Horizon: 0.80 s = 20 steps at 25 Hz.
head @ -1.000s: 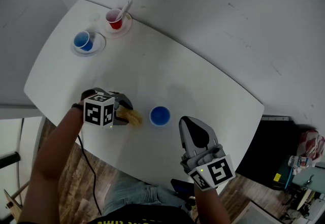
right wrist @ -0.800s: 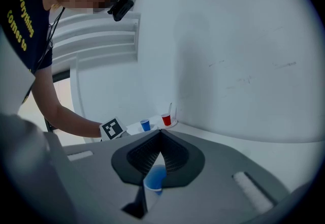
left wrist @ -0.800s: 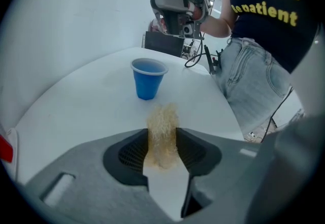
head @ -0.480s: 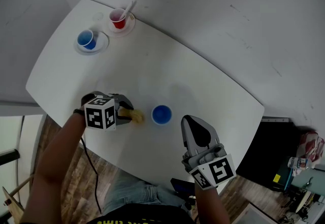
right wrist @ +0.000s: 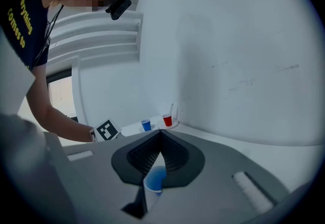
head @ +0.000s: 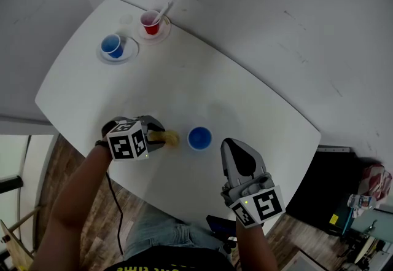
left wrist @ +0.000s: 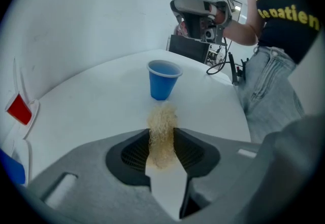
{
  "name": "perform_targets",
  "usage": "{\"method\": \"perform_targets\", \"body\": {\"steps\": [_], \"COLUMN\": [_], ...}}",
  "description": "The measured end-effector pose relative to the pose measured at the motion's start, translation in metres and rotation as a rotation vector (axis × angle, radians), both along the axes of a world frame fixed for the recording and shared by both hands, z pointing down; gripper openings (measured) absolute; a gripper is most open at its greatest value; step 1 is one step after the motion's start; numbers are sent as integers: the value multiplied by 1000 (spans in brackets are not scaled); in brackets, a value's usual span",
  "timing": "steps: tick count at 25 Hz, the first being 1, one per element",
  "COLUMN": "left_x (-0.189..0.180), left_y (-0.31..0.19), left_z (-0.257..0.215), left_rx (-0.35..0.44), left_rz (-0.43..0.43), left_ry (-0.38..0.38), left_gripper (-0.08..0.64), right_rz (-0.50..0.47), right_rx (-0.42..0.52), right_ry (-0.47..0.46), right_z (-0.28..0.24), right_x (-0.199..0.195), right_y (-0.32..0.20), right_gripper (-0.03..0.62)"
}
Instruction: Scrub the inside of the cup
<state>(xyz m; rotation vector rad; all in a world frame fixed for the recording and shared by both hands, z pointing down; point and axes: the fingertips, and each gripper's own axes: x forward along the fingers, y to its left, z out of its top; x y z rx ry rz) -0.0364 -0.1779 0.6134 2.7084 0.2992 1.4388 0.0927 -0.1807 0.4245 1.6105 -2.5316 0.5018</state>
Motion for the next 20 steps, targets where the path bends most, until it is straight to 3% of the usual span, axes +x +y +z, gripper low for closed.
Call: {"method": "perform_targets", "body": {"steps": [10,16,20], "left_x": [1,4,5], "left_y": [1,-3,-5], "left_z": [1,-1,0], "left_rx": [31,18,12], "left_rz": [-158,-354,-441], "left_ry": [-22,27,40], "left_gripper": [144,144,144], "right_rz": [-31,-43,-50], "right_rx": [-21,-41,-44], "right_ry": [48,106,125], "right_z": [14,29,38], "right_x": [-5,-7,-6], "right_y": [-1,-1,-1], "right_gripper": [8,9,17]}}
